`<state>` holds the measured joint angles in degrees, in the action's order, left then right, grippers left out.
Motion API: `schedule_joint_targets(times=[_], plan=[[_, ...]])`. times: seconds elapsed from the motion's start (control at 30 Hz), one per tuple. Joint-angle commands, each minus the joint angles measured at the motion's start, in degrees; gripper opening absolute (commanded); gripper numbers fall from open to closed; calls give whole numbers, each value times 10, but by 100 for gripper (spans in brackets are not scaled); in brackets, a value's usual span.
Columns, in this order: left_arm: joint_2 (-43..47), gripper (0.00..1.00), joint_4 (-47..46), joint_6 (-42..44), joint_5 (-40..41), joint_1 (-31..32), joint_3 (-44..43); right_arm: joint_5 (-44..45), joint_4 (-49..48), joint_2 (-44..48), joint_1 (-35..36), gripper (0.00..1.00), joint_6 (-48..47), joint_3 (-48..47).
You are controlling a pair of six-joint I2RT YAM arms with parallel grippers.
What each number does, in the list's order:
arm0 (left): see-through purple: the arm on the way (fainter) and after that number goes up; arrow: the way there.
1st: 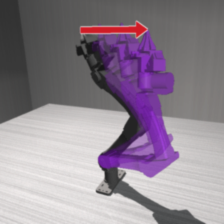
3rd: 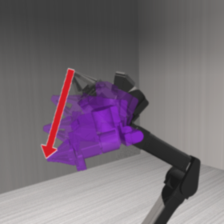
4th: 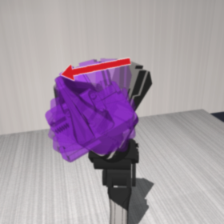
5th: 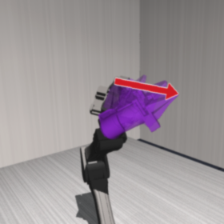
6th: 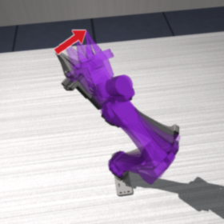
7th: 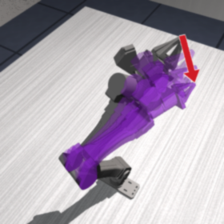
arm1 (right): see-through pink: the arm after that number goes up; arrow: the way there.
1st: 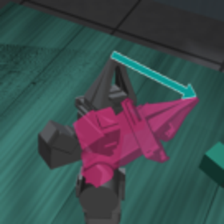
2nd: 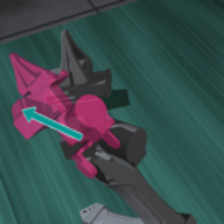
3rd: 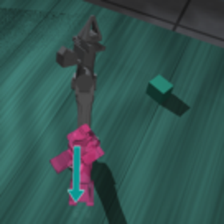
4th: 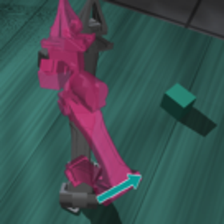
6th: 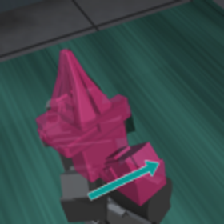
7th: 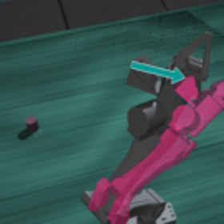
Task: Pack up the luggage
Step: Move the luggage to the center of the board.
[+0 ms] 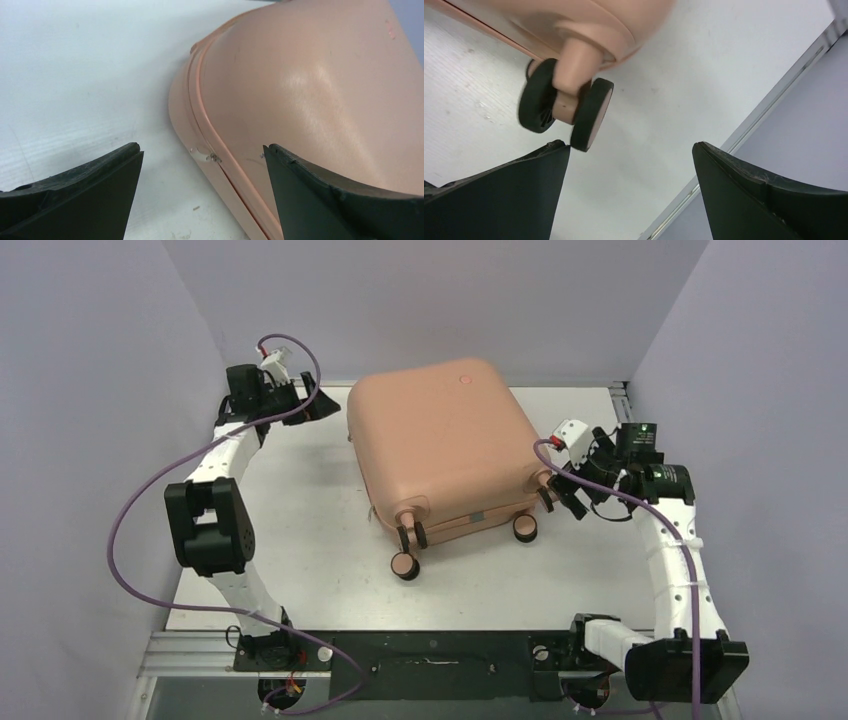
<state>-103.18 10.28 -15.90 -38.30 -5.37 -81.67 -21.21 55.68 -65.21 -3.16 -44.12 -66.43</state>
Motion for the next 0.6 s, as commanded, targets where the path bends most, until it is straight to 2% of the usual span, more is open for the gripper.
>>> schedule_joint_targets(times=[0.0,0.2,0.37,0.43,0.57], plan=[[-37,96,-123,-52,-28,4,-52,-94,53,37,13,100,-23,-55],[-109,96,-143,-66,-30,23,-123,-14,-15,51,60,100,56,0],[-146,96,-184,-81,-34,29,-141,55,-99,56,105,100,125,50],[-159,96,-206,-86,-38,32,-143,65,-126,54,110,95,149,61],[-191,96,-239,-100,-59,39,-160,88,-182,47,112,94,194,78]])
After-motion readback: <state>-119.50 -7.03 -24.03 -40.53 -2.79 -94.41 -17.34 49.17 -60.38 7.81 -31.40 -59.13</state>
